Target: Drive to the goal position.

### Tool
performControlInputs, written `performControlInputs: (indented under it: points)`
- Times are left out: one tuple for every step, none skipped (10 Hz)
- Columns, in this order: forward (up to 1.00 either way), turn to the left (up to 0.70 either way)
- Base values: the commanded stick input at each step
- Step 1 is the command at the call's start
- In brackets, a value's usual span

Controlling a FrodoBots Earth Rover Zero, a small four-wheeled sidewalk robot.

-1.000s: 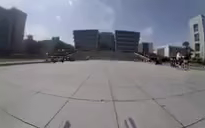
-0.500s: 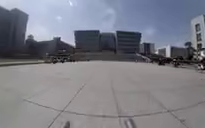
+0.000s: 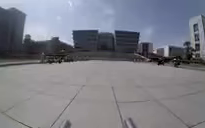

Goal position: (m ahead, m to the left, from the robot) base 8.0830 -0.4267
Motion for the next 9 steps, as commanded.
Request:
performControlInputs:
  points:
    - [0.85,0.00]
    - [0.85,0.00]
    - [0.85,0.00]
    - [0.85,0.00]
    - [0.85,0.00]
    - [0.85,0.00]
    - [0.85,0.00]
    - [0.85,0.00]
    - [0.85,0.00]
